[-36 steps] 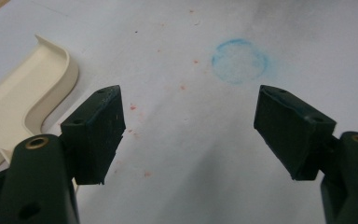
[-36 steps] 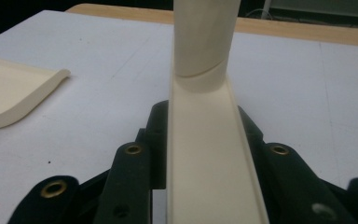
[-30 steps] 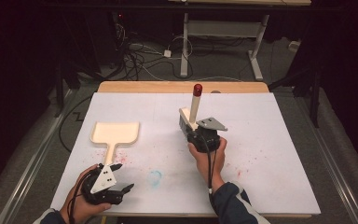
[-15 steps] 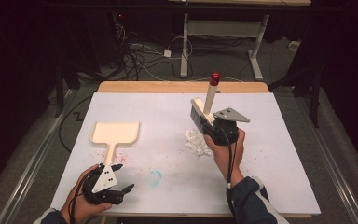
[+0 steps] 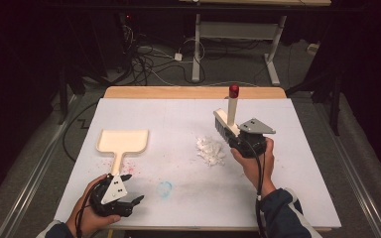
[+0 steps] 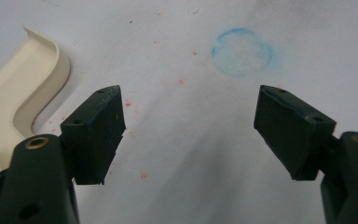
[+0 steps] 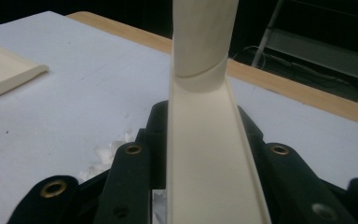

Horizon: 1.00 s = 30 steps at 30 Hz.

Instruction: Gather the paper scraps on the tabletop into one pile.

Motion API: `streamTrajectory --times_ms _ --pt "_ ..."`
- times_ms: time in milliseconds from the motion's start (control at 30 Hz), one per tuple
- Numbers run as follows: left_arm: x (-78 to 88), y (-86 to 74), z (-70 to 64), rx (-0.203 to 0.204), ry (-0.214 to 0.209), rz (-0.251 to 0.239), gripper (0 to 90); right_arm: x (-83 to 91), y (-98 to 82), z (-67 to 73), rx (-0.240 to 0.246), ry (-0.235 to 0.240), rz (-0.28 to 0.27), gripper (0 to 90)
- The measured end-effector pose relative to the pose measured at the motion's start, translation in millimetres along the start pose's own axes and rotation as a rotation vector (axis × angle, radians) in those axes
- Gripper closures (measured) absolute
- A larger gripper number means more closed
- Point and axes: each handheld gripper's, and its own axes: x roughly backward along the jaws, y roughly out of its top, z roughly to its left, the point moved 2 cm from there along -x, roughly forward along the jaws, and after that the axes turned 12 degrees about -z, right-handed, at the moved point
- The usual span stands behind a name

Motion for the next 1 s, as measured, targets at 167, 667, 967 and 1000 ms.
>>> streamTrajectory --times_ms 167,667,967,1000 --pt "0.0 0.4 -0.7 -0.001 -0.004 -0.003 24.1 -9.7 -18.2 -15.4 -0.03 -0.029 0.036 67.4" --pt "1.9 1.2 -2.0 -0.007 -0.008 -0.012 24.0 -13.9 -39.2 -1.4 -0.014 0.022 0.091 67.4" --pt "2.0 1.0 -2.2 -0.006 -0.009 -0.009 24.1 1.1 -33.5 -8.0 -0.003 0.046 0.062 67.4" --pt "1.9 1.0 -2.2 -0.007 -0.009 -0.007 24.1 3.6 -32.9 -9.5 -0.008 0.044 0.054 67.4"
